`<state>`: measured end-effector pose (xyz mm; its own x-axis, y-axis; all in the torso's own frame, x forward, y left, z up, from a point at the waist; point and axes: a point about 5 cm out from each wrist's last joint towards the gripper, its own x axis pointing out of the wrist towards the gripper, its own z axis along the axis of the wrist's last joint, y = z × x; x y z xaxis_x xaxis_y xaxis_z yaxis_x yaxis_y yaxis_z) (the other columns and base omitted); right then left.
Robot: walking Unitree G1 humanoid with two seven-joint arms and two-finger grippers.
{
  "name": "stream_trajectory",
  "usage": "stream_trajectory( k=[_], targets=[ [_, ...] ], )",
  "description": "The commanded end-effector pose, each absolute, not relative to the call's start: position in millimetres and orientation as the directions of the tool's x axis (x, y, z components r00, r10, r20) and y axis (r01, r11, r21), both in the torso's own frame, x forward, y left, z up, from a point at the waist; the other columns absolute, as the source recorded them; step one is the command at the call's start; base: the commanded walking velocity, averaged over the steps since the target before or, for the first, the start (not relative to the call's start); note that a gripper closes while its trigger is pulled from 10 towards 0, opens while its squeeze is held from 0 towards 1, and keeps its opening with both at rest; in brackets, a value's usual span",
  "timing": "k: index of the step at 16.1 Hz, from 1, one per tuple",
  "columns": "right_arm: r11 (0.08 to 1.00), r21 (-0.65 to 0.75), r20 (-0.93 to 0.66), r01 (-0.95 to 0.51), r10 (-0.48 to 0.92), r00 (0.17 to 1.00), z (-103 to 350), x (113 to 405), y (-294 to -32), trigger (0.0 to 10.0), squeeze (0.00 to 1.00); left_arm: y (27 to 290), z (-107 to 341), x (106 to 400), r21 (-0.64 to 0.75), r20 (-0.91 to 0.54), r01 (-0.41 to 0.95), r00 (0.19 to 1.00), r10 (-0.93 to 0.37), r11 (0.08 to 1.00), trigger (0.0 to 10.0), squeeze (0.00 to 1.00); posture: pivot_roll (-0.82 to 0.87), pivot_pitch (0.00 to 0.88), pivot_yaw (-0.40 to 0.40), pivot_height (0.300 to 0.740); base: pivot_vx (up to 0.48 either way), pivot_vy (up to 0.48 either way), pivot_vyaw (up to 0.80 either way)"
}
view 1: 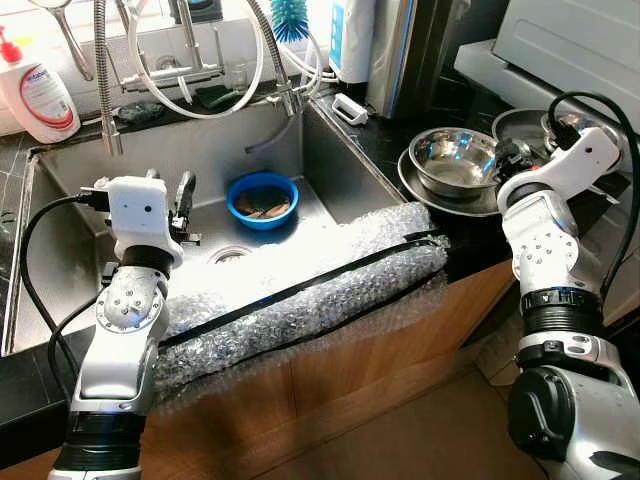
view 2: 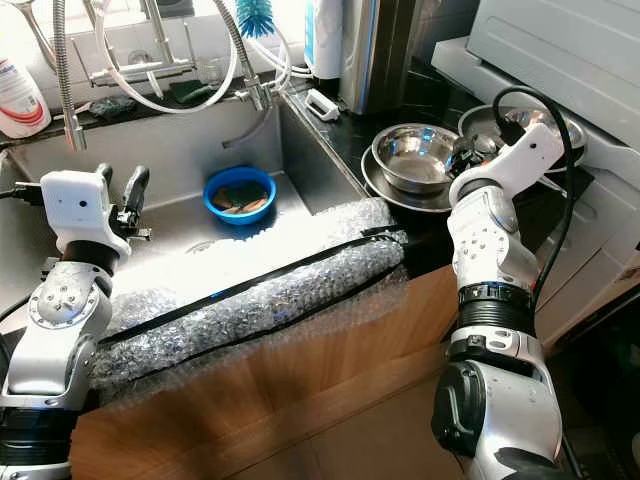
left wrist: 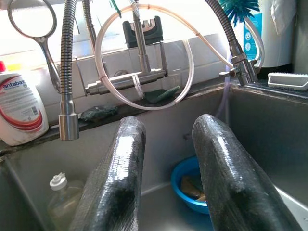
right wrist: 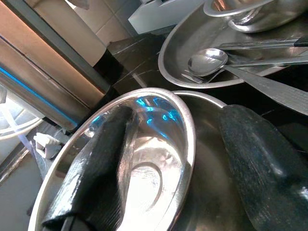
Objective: Kitchen organization
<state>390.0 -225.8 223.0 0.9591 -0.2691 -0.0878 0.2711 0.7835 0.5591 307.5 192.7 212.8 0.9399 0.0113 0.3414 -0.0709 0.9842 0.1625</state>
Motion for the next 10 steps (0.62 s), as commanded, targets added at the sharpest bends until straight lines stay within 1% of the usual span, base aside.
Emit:
stream_trajectory(
  k=[1,3,10],
  targets=[
    [0.794,0.532,-0.108,0.293,-0.279,0.954,222.7,391.3,-227.2,10.0,0.00,189.2,215.5,305.3,0.183,0.355,-0.061,0.935,-0.009,0.981,10.0,0.00,-0.01,0.060,0.011,0.740,0.000,0.000,0.00],
    [0.805,0.513,-0.134,0.298,-0.268,0.954,215.8,391.2,-224.0,10.0,0.00,186.7,214.9,304.5,0.188,0.355,-0.053,0.935,-0.018,0.981,10.0,0.00,0.00,0.053,0.010,0.740,0.000,0.000,0.00],
    [0.833,0.483,-0.151,0.271,-0.226,0.962,212.9,394.7,-216.6,10.0,0.00,182.4,213.2,305.7,0.197,0.341,-0.022,0.939,-0.047,0.980,10.0,0.00,0.00,0.045,0.009,0.740,0.000,0.000,0.00]
  ],
)
